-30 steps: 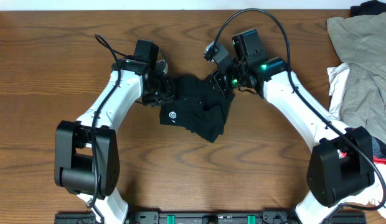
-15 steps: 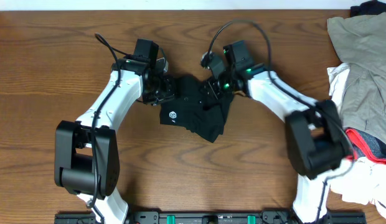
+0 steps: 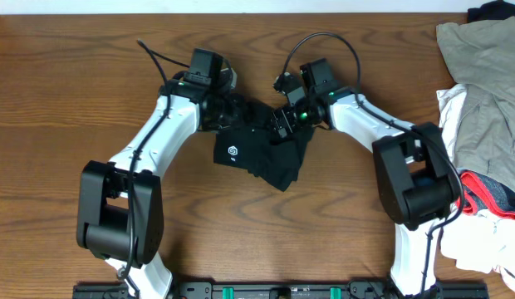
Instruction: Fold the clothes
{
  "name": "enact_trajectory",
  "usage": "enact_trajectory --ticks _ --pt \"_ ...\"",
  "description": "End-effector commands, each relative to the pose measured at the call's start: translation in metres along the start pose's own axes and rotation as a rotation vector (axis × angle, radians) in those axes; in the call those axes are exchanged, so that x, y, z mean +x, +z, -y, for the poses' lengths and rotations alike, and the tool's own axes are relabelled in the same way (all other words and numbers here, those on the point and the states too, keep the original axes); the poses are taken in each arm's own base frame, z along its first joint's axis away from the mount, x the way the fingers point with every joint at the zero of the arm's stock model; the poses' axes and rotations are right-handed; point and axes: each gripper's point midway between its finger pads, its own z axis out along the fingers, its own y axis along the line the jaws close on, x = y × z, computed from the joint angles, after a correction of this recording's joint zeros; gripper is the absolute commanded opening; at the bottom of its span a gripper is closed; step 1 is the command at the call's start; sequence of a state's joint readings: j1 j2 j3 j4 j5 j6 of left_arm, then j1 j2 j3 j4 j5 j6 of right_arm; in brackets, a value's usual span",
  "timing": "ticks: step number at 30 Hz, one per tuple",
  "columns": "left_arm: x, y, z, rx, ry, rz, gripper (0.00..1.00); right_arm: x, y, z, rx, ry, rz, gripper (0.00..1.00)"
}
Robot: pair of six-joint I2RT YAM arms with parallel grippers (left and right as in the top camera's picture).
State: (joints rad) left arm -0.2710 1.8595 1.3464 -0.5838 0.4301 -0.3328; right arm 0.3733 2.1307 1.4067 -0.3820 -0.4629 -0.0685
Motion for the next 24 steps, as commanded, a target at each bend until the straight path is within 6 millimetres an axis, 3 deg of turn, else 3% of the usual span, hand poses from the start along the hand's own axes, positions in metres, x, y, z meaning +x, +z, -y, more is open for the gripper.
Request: enact_trajectory --ticks 1,5,8,10,16,24 --pt "0.0 0.006 -0.012 -0.063 0.007 0.006 0.47 -0.011 -0.032 0.005 0.053 0.024 0.026 0.89" --pt "-0.005 0.004 -0.025 -0.133 0.007 0.034 0.48 -0.03 -0.095 -0.022 0.063 -0.015 0.092 0.92" --pt "-0.004 0.006 -0.025 -0.134 0.006 0.031 0.48 -0.022 -0.131 -0.042 0.062 -0.042 0.076 0.92" --pt "-0.004 0.008 -0.026 -0.134 0.006 0.027 0.48 -0.009 -0.142 -0.054 0.053 -0.035 0.034 0.91" --pt "0.001 0.029 -0.036 -0.149 -0.005 -0.01 0.48 0.04 -0.133 -0.078 0.009 -0.052 -0.159 0.86" --pt "0.024 0.061 -0.059 -0.196 -0.045 -0.124 0.48 0.06 -0.094 -0.071 0.0 -0.082 -0.196 0.85"
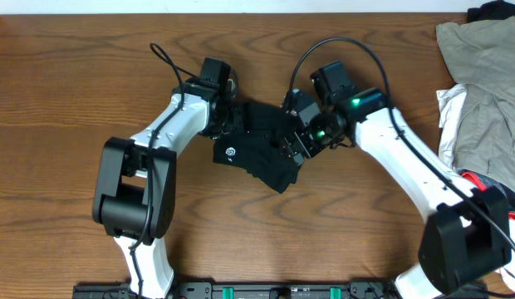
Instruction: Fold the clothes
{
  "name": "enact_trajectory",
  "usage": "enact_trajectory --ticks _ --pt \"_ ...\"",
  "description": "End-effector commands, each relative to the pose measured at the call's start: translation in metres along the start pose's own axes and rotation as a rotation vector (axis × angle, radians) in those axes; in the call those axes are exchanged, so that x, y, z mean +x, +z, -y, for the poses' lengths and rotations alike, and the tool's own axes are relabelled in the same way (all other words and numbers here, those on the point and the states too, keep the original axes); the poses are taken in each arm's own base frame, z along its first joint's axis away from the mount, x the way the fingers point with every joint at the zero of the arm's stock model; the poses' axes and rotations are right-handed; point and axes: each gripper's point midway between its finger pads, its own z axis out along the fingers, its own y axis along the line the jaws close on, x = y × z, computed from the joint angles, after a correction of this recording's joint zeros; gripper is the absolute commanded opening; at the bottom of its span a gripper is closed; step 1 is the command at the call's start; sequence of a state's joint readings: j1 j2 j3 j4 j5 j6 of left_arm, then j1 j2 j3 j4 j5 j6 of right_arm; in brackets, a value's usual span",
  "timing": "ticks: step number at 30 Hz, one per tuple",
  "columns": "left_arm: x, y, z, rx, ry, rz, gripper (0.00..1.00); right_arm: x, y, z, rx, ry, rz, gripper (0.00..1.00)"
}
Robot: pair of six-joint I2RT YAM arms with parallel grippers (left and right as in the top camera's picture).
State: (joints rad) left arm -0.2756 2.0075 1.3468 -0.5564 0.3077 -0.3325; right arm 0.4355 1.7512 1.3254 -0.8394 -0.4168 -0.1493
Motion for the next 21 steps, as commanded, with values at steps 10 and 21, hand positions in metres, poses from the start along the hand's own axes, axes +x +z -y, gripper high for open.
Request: enact_trajectory --ticks 10,21 --pt "0.021 0.016 -0.015 -0.052 -0.015 -0.091 0.48 0.027 0.048 0.016 -0.01 0.002 -0.067 0.64" --pt "0.026 0.015 -0.017 -0.061 -0.021 -0.111 0.48 0.029 0.035 0.066 0.114 0.206 -0.037 0.01"
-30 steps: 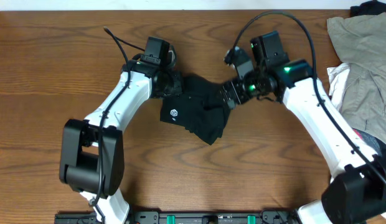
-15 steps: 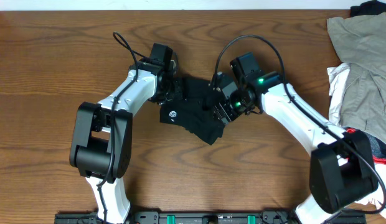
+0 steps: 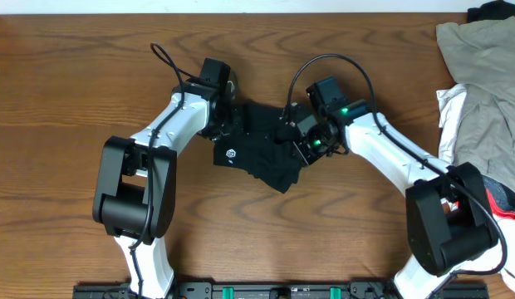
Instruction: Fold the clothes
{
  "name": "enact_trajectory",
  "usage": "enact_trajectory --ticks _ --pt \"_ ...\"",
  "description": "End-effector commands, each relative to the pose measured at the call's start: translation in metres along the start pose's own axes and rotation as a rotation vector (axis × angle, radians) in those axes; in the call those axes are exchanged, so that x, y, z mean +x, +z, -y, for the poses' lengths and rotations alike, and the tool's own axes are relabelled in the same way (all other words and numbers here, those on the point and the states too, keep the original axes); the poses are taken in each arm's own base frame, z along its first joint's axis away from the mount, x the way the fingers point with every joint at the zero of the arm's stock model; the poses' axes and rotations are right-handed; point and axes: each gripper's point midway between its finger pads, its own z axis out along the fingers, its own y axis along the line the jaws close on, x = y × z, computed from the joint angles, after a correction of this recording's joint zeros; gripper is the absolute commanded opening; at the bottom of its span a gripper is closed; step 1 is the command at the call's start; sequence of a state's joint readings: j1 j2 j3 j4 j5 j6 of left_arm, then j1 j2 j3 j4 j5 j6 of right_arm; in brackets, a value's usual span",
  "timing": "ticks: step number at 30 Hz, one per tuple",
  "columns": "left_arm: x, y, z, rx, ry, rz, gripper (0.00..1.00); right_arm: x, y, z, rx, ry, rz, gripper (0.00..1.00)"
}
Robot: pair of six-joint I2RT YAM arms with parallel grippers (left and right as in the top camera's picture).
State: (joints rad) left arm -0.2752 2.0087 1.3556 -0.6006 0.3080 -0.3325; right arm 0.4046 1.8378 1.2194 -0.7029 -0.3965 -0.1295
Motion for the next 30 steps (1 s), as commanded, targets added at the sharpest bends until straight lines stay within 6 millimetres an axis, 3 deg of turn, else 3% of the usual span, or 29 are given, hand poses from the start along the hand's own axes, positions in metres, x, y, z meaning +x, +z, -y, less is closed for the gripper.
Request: enact_trajectory --ticks 1,6,7,8,9,12,17,21,26,30 --pt "0.019 0.017 -0.015 -0.049 -0.012 -0.082 0.48 0.005 -0.01 0.048 0.122 0.193 0.013 0.01" --pt "0.022 0.017 -0.016 -0.053 -0.015 -0.092 0.47 0.016 -0.021 0.078 0.148 0.295 0.012 0.07" --pt "0.022 0.017 -0.016 -0.053 -0.015 -0.092 0.48 0.019 -0.022 0.079 0.148 0.305 0.004 0.17" --pt "0.022 0.017 -0.016 -0.053 -0.015 -0.092 0.47 0.021 -0.022 0.079 0.146 0.311 -0.006 0.35" --pt "0.022 0.017 -0.016 -0.053 -0.015 -0.092 0.47 0.023 -0.022 0.079 0.146 0.314 -0.013 0.44" --pt "0.023 0.017 -0.017 -0.055 -0.017 -0.097 0.47 0.026 -0.021 0.075 0.141 0.31 -0.029 0.56" --pt "0.032 0.013 -0.018 -0.059 -0.027 -0.133 0.47 0.025 -0.019 0.069 0.131 0.299 -0.032 0.55" --pt "0.03 -0.002 -0.017 -0.053 -0.031 -0.115 0.47 0.02 -0.023 0.059 0.076 0.268 -0.019 0.51" --pt "0.02 -0.026 -0.007 -0.03 -0.014 -0.049 0.47 -0.008 -0.062 0.016 -0.077 0.123 0.08 0.5" --pt "0.019 -0.031 -0.005 -0.023 -0.011 -0.034 0.47 -0.032 -0.085 -0.013 -0.109 0.002 0.183 0.54"
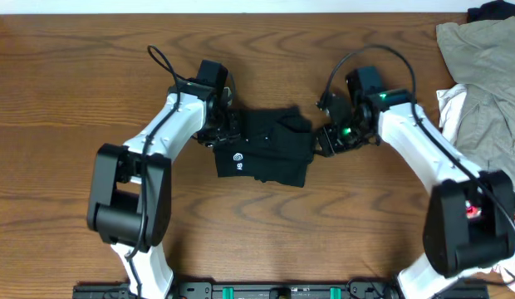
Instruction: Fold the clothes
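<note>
A black garment (pixel 270 149) with a small white logo (pixel 237 155) lies folded at the middle of the table, roughly rectangular. My left gripper (pixel 227 130) sits at its upper left edge, shut on the cloth. At the garment's right edge my right gripper (pixel 321 141) is shut on the cloth, which is stretched between the two. Both pairs of fingertips are dark and partly hidden against the black fabric.
A pile of other clothes (pixel 482 75) lies at the table's right edge: a khaki piece (pixel 486 50), a white one (pixel 451 108) and a dark piece (pixel 494 10) at the far corner. A black rail (pixel 274 291) runs along the front edge.
My right gripper has moved right, from over the garment's middle to its right edge. The garment now lies wider and flatter, its lower point gone. The left gripper stayed at the left edge.
Both grippers were first close together on the crumpled black garment, which hung down to a point. The right gripper then sat over its right half while the left held the upper left. Now the grippers are apart and the garment is spread into a rough rectangle.
</note>
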{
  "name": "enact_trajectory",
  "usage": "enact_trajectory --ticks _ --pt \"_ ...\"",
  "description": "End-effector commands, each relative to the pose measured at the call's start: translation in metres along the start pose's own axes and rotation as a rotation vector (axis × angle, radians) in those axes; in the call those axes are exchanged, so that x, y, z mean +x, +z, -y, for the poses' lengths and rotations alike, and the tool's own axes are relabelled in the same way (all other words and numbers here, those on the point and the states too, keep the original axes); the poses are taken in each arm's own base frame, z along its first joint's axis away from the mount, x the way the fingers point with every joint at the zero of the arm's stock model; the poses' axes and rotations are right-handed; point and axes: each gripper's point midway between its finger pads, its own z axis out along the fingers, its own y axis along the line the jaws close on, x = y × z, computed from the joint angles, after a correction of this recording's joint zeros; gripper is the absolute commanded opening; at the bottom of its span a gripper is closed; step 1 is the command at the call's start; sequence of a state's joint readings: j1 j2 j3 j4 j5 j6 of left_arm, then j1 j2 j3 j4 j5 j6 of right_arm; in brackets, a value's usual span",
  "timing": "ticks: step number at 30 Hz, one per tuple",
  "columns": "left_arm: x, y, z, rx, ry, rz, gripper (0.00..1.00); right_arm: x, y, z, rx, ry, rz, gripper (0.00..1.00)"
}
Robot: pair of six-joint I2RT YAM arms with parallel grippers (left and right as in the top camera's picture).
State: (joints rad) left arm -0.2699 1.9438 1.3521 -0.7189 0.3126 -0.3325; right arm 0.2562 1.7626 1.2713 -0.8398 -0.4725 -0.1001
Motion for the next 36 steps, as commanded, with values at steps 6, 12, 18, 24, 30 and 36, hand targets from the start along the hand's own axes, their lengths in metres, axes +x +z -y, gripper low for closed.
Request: enact_trajectory --ticks 6,12,18,24,30,36 --pt "0.001 -0.008 -0.002 -0.007 0.008 0.016 0.47 -0.024 -0.001 -0.066 -0.119 -0.254 0.079 0.55" --pt "0.001 -0.008 -0.002 -0.007 0.008 0.016 0.48 -0.009 0.053 -0.057 -0.132 -0.237 -0.041 0.37" --pt "0.001 -0.008 -0.002 -0.007 0.008 0.015 0.47 -0.002 0.094 -0.015 -0.021 -0.126 -0.108 0.37" --pt "0.001 -0.008 -0.002 -0.008 0.008 0.013 0.47 0.003 0.101 -0.012 -0.025 -0.117 -0.128 0.47" --pt "-0.005 -0.028 0.0 -0.025 0.093 0.055 0.47 -0.001 0.084 -0.02 -0.024 -0.117 -0.126 0.49" --pt "-0.06 -0.095 0.006 -0.125 0.255 0.391 0.48 -0.023 0.02 -0.054 -0.025 -0.178 -0.023 0.5"
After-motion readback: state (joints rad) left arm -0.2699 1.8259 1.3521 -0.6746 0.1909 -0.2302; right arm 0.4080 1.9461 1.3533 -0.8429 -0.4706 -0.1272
